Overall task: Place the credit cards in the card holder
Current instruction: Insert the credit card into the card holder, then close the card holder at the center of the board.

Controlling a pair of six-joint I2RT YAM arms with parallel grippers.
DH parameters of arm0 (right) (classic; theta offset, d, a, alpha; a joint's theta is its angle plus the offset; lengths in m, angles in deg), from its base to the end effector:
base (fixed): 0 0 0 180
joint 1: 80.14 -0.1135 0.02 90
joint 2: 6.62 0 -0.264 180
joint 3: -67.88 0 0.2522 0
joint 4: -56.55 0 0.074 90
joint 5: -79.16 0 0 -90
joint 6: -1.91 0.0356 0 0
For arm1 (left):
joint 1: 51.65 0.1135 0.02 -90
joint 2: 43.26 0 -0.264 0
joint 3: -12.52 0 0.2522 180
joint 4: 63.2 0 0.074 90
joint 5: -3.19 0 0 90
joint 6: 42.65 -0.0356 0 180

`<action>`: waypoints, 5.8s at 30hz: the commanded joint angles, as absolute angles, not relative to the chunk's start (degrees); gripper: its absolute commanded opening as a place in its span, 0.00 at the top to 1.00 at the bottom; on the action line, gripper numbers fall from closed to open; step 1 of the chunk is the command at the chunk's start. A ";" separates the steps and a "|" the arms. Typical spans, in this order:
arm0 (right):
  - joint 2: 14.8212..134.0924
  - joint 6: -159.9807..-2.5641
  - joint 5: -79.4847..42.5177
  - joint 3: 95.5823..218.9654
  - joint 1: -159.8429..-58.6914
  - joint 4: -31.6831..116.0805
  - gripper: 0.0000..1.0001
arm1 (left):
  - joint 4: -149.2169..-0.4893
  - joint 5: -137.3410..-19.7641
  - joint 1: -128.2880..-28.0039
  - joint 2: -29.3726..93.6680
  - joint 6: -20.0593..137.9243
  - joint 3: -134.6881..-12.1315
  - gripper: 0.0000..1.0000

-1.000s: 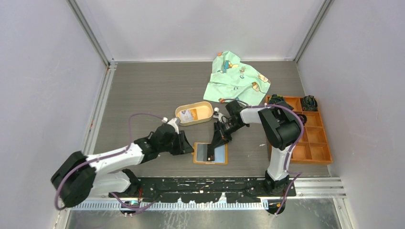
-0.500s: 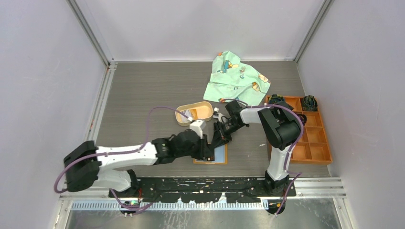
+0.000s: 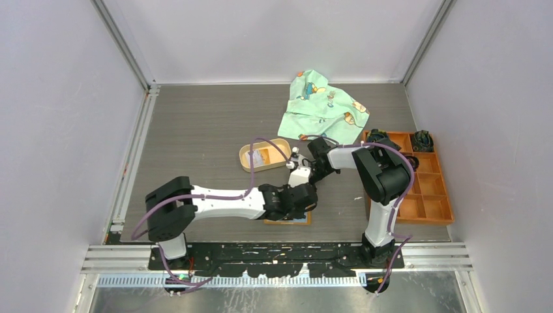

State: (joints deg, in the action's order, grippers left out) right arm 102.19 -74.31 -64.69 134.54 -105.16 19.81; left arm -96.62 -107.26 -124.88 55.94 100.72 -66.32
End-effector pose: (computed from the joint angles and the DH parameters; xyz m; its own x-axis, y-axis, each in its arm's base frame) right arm 0.2691 0.1573 0.1009 -0.9566 -0.2914 0.0016 -0.1674 0.5541 0.8154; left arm 0.1164 -0.3431 0.1997 -0.8110 0.0853 -0.5788 0.3129 0.8991 -0.3060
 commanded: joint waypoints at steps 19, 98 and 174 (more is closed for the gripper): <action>103.05 -76.24 -64.08 136.30 -105.45 18.46 0.78 | -103.18 -113.91 -125.38 62.29 103.05 -71.15 0.76; 78.17 -144.91 -51.67 134.49 -116.28 -1.00 0.50 | -56.08 -67.62 -90.83 36.60 98.42 -21.89 0.61; 85.24 -159.57 -31.65 132.13 -125.80 -6.46 0.49 | -54.12 -58.71 -92.34 50.27 100.40 -32.54 1.00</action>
